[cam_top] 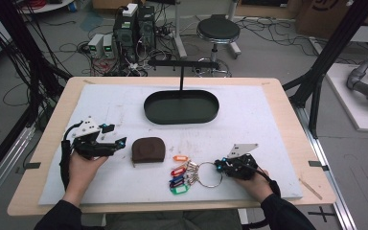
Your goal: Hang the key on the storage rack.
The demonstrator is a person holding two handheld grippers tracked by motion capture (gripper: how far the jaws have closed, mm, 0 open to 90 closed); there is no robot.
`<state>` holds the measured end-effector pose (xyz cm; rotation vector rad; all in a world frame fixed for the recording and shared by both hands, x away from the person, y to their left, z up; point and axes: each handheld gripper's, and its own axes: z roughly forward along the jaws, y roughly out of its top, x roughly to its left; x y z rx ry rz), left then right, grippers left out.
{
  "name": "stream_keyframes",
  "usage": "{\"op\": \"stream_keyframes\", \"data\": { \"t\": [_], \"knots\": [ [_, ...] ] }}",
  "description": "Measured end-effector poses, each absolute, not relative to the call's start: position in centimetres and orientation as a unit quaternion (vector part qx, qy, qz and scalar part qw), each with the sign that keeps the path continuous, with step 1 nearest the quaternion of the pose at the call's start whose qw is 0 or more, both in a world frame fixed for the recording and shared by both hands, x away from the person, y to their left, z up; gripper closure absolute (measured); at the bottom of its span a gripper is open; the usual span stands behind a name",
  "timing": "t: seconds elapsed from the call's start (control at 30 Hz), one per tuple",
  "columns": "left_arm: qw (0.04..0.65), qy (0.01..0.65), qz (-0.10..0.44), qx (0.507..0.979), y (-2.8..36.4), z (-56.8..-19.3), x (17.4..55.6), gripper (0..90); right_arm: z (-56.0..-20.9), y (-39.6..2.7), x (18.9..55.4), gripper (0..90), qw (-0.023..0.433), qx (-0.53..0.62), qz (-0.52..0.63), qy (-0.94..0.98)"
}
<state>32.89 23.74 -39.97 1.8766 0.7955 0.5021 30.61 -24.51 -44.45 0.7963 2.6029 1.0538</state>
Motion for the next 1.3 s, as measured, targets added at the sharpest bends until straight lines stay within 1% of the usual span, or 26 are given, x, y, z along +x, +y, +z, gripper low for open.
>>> {"op": "stream_keyframes", "data": {
  "t": [0.1, 0.37, 0.47, 0.7, 0.9, 1.13, 1.3],
  "knots": [
    [0.498, 0.329, 0.208, 0.775, 23.8, -40.0, 32.8, 28.5, -44.4, -24.6, 30.8, 87.2, 0.105, 0.279, 0.363, 0.883],
    [0.498, 0.333, 0.209, 0.773, 24.1, -40.1, 32.6, 28.5, -42.7, -25.5, 31.0, 87.7, 0.140, 0.298, 0.416, 0.848],
    [0.499, 0.333, 0.211, 0.772, 24.2, -40.0, 32.6, 28.5, -42.0, -26.1, 31.1, 87.7, 0.146, 0.308, 0.441, 0.830],
    [0.499, 0.331, 0.210, 0.773, 24.0, -40.0, 32.6, 28.5, -41.4, -26.2, 31.0, 87.6, 0.110, 0.320, 0.493, 0.802],
    [0.499, 0.327, 0.208, 0.775, 23.9, -40.1, 32.6, 28.4, -41.5, -26.0, 31.0, 87.2, 0.053, 0.328, 0.520, 0.787],
    [0.500, 0.329, 0.208, 0.774, 23.9, -40.1, 32.5, 28.5, -41.9, -25.6, 31.1, 86.1, 0.018, 0.338, 0.502, 0.796],
    [0.500, 0.327, 0.207, 0.775, 23.9, -40.1, 32.5, 28.5, -41.8, -25.8, 31.1, 87.1, 0.011, 0.338, 0.498, 0.798]
  ]
}}
